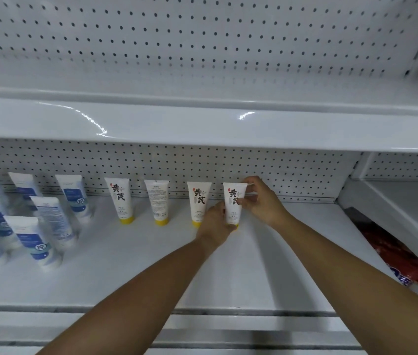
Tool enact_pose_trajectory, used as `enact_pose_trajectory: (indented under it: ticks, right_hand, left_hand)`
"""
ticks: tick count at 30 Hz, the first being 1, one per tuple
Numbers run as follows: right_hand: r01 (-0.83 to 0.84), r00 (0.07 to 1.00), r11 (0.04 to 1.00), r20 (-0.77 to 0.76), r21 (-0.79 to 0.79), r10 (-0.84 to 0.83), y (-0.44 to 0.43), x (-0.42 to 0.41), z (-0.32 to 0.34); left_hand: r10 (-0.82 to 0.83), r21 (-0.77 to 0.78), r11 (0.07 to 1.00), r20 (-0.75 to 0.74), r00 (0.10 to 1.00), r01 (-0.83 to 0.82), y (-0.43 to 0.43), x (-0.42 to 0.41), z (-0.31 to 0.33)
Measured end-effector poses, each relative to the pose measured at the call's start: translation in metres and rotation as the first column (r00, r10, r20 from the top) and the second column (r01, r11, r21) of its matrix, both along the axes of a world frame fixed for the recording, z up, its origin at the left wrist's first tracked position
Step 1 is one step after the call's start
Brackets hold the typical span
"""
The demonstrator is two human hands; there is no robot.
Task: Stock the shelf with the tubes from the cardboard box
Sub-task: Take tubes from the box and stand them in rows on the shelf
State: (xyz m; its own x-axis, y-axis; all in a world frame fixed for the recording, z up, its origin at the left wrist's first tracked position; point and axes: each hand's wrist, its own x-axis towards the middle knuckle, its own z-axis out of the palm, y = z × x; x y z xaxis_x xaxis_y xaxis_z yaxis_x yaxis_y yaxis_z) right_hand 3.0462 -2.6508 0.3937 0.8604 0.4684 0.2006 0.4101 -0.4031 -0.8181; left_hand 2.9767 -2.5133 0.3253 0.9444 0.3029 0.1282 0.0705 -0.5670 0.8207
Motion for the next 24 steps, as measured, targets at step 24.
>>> enact_pose_trajectory:
  ticks: [24]
  right_hand:
    - [-0.046, 0.874, 0.684, 0.303, -0.728, 0.381, -0.045, -0.062, 0.013]
  left_hand:
    - [0.172, 0.751, 0.657, -0.226, 0.959, 0.059, 0.038, -0.115, 0.064]
